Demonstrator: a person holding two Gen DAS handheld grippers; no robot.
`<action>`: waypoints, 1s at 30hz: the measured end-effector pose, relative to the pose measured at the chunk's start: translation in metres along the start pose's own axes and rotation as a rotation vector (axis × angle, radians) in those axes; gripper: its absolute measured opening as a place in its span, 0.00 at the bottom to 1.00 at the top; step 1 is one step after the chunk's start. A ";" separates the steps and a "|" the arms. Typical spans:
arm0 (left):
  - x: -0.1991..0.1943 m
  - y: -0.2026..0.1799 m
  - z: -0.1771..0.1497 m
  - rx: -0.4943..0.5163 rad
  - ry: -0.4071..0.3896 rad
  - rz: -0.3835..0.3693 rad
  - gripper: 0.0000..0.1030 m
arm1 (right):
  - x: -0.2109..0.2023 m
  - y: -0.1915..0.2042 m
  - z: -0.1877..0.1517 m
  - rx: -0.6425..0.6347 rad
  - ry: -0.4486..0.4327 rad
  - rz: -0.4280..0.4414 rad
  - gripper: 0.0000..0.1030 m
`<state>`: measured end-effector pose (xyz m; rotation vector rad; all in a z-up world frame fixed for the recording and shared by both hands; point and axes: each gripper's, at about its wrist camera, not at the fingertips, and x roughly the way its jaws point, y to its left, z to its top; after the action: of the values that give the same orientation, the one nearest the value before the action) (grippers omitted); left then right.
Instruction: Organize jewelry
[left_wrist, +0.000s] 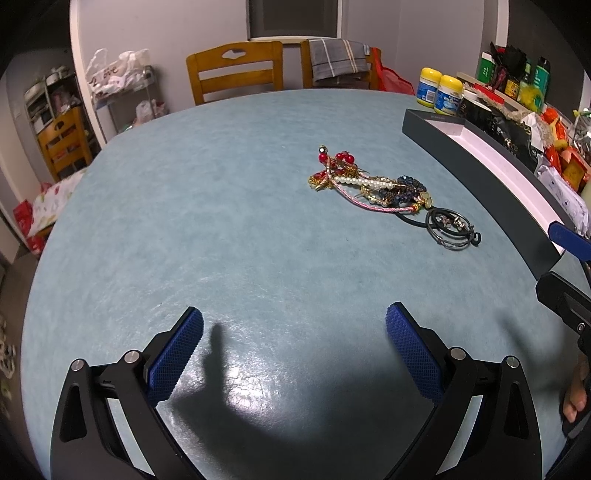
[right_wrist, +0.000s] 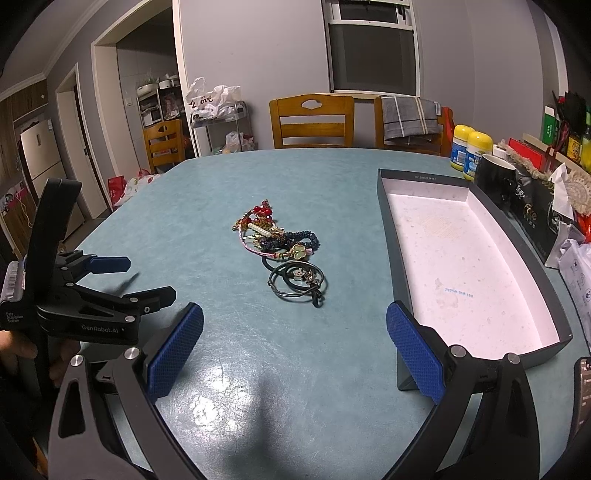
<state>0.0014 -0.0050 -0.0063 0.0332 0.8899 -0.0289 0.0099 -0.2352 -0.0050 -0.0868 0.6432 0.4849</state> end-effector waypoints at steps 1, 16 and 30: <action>0.000 0.000 0.000 0.000 0.001 0.000 0.98 | 0.000 0.000 0.000 -0.001 -0.001 0.000 0.95; 0.001 -0.004 0.003 0.000 0.003 -0.005 0.98 | 0.000 0.000 0.001 0.002 0.003 0.004 0.95; -0.001 -0.002 0.003 0.001 0.004 -0.006 0.98 | 0.001 0.003 0.001 0.004 0.003 0.011 0.95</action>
<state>0.0031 -0.0073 -0.0034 0.0316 0.8942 -0.0347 0.0099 -0.2318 -0.0047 -0.0802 0.6484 0.4946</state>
